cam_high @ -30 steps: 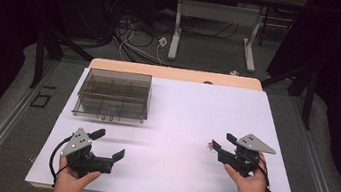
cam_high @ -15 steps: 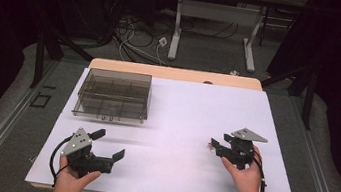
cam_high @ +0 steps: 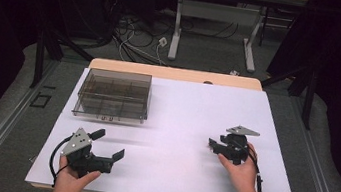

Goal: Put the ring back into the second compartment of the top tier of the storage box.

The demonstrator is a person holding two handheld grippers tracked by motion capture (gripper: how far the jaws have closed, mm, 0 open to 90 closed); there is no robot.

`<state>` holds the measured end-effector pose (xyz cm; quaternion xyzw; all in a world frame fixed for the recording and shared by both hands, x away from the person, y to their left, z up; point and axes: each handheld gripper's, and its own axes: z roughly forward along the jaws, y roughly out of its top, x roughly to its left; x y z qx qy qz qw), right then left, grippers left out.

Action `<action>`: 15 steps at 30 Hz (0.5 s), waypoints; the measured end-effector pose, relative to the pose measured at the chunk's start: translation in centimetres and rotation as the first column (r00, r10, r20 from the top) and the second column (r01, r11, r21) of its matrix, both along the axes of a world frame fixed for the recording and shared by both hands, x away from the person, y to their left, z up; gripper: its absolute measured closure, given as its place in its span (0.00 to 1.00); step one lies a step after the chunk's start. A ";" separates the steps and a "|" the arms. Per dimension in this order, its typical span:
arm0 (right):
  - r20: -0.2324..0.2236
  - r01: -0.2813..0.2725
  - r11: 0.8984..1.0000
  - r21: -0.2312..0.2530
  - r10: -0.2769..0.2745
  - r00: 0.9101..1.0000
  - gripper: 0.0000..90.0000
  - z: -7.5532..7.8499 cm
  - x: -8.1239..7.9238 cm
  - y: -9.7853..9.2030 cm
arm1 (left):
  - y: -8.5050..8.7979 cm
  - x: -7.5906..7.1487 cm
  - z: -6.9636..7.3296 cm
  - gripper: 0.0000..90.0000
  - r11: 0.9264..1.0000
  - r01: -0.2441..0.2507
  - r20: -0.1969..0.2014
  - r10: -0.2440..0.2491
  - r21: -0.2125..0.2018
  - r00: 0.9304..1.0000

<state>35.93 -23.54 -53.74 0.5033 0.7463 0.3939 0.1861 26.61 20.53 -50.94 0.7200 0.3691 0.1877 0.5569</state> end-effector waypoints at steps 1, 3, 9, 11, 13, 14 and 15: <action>0.001 -0.003 1.000 -0.009 0.003 1.000 0.55 -0.1 0.2 0.0 | 0.0 0.0 0.0 0.01 1.000 0.000 0.000 0.000 0.000 1.000; -0.013 -0.002 1.000 -0.001 0.002 1.000 0.56 -0.3 0.3 0.2 | 0.0 0.0 0.0 0.01 1.000 -0.001 0.001 0.001 0.001 1.000; -0.021 -0.006 1.000 -0.015 0.005 1.000 0.57 -0.8 0.6 0.4 | 0.0 0.0 0.0 0.01 1.000 -0.002 -0.003 0.002 0.002 1.000; -0.023 -0.007 1.000 -0.018 0.007 1.000 0.58 -0.9 0.7 0.5 | 0.0 0.0 0.0 0.01 1.000 -0.002 -0.002 0.002 0.001 1.000; -0.030 -0.007 1.000 -0.025 0.006 1.000 0.58 -1.1 0.8 0.6 | 0.0 0.0 0.0 0.02 1.000 -0.002 -0.003 0.002 0.002 1.000; -0.032 -0.011 1.000 -0.021 0.010 0.999 0.59 -1.1 0.8 0.7 | 0.0 0.0 0.0 0.02 1.000 -0.002 -0.003 0.002 0.002 1.000; -0.039 -0.006 1.000 -0.027 0.005 0.999 0.59 -1.2 0.8 0.7 | 0.0 0.0 -0.1 0.02 1.000 -0.002 -0.003 0.002 0.002 1.000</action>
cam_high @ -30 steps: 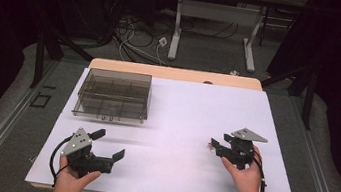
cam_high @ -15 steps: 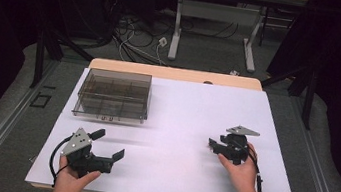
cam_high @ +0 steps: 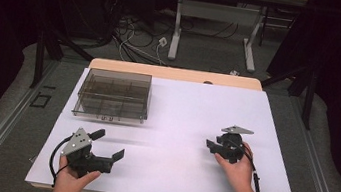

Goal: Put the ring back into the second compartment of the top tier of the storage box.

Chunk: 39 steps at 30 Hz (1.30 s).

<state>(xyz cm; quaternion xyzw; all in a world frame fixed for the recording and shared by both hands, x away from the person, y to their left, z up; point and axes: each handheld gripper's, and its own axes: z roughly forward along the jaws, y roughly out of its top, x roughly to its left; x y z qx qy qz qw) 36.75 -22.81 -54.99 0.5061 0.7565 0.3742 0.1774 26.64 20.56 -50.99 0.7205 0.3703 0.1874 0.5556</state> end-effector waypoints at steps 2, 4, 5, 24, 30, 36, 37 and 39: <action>0.002 -0.007 1.000 0.001 0.007 1.000 0.60 -0.1 0.1 0.0 | 0.0 0.0 0.0 0.02 1.000 0.000 0.000 0.000 0.001 1.000; -0.005 -0.002 1.000 -0.001 0.002 1.000 0.61 -0.2 0.1 0.1 | 0.0 0.0 0.0 0.02 1.000 0.001 0.000 -0.001 0.001 1.000; -0.008 0.006 1.000 -0.002 -0.006 1.000 0.62 -0.3 0.1 0.2 | 0.0 0.0 0.0 0.02 1.000 0.001 0.001 -0.001 0.000 1.000; -0.027 0.020 1.000 -0.021 -0.020 0.999 0.71 -0.9 0.2 0.4 | 0.0 0.0 0.0 0.02 1.000 0.003 0.000 -0.003 0.006 1.000; -0.031 0.022 0.999 -0.023 -0.023 0.999 0.74 -0.9 0.2 0.4 | 0.0 0.0 0.0 0.02 1.000 0.004 -0.001 -0.004 0.007 1.000; -0.032 0.029 0.999 -0.020 -0.030 0.999 0.75 -0.9 0.2 0.5 | 0.0 0.0 0.0 0.02 1.000 0.005 0.000 -0.005 0.011 1.000; -0.031 0.029 0.999 -0.022 -0.030 0.999 0.75 -0.9 0.2 0.5 | 0.0 0.0 0.0 0.02 1.000 0.005 0.000 -0.005 0.011 1.000; -0.031 0.030 0.999 -0.022 -0.031 0.999 0.75 -0.9 0.2 0.5 | 0.1 0.0 0.0 0.02 1.000 0.005 0.000 -0.005 0.010 1.000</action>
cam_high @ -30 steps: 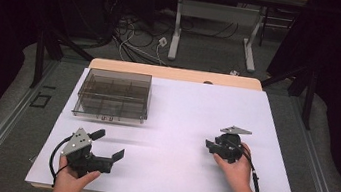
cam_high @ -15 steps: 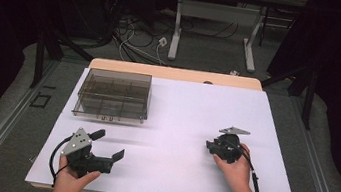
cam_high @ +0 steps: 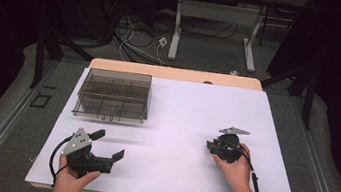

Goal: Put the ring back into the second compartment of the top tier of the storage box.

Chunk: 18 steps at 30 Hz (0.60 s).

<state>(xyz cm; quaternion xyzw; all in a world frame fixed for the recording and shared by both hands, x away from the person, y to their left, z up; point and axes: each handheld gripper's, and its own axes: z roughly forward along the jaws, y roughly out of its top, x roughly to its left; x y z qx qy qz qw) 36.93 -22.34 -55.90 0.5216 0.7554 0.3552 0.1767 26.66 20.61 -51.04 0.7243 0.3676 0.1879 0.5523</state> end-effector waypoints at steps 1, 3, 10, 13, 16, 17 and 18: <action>0.000 -0.002 1.000 -0.001 0.002 1.000 0.75 0.0 0.0 0.0 | 0.0 0.0 0.0 0.02 1.000 -0.001 0.000 0.001 -0.002 1.000; 0.001 -0.002 1.000 -0.002 0.002 1.000 0.75 0.0 0.0 0.0 | 0.0 0.0 0.0 0.02 1.000 -0.001 -0.001 0.001 -0.002 1.000; 0.001 -0.005 1.000 -0.001 0.005 1.000 0.76 0.0 0.0 0.0 | 0.0 0.0 0.0 0.02 1.000 0.000 -0.001 0.000 0.002 1.000; 0.004 -0.008 1.000 -0.004 0.008 1.000 0.76 0.0 0.0 0.0 | 0.0 0.0 0.0 0.02 1.000 -0.001 0.000 0.001 -0.002 1.000; 0.006 -0.011 1.000 -0.003 0.011 1.000 0.76 0.0 0.0 0.0 | 0.0 0.0 0.0 0.02 1.000 0.000 0.000 0.000 0.002 1.000; 0.006 -0.012 1.000 0.000 0.012 1.000 0.76 0.0 0.0 0.0 | 0.0 0.0 0.0 0.02 1.000 -0.001 0.000 0.001 0.000 1.000; 0.007 -0.013 1.000 0.000 0.013 1.000 0.76 0.0 -0.1 0.0 | 0.0 0.0 0.0 0.02 1.000 -0.002 0.000 0.002 -0.001 1.000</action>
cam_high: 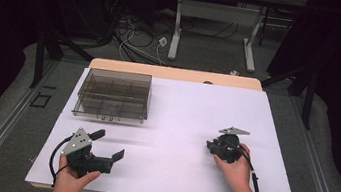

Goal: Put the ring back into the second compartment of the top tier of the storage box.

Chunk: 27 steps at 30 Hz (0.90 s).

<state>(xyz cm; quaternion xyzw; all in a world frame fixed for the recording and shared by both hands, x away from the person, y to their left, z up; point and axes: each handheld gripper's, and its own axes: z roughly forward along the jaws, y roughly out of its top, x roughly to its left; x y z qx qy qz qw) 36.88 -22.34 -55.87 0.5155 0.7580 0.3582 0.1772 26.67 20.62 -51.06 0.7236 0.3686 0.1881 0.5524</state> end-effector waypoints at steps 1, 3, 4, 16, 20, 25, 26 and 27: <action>0.003 -0.003 1.000 -0.001 0.003 1.000 0.76 0.0 0.0 0.0 | 0.0 0.0 0.0 0.02 1.000 -0.001 0.000 0.001 -0.001 1.000; 0.006 0.000 1.000 0.004 0.000 1.000 0.76 0.1 0.0 0.0 | 0.0 0.0 0.0 0.02 1.000 -0.001 0.000 0.001 -0.001 1.000; 0.004 -0.005 1.000 0.008 0.005 1.000 0.76 0.1 -0.1 0.0 | 0.0 0.0 0.0 0.02 1.000 -0.001 0.000 0.001 -0.001 1.000; 0.056 -0.012 1.000 0.005 0.012 0.998 0.76 0.7 -0.5 -0.1 | 0.1 0.0 0.0 0.02 1.000 -0.002 0.000 0.002 -0.001 1.000; 0.067 -0.013 1.000 0.016 0.012 0.998 0.76 1.0 -0.8 0.0 | 0.1 0.0 0.0 0.02 1.000 -0.002 -0.001 0.002 -0.001 1.000; 0.102 -0.021 1.000 0.014 0.020 0.995 0.76 1.5 -1.2 0.0 | 0.1 0.0 0.0 0.02 1.000 -0.003 -0.001 0.003 -0.003 1.000; 0.106 -0.024 1.000 0.016 0.022 0.994 0.76 1.6 -1.3 0.1 | 0.1 0.0 0.0 0.02 1.000 -0.003 -0.001 0.003 -0.003 1.000; 0.107 -0.022 1.000 0.021 0.019 0.994 0.76 1.7 -1.4 0.1 | 0.1 0.0 0.0 0.03 1.000 -0.003 -0.002 0.003 -0.003 1.000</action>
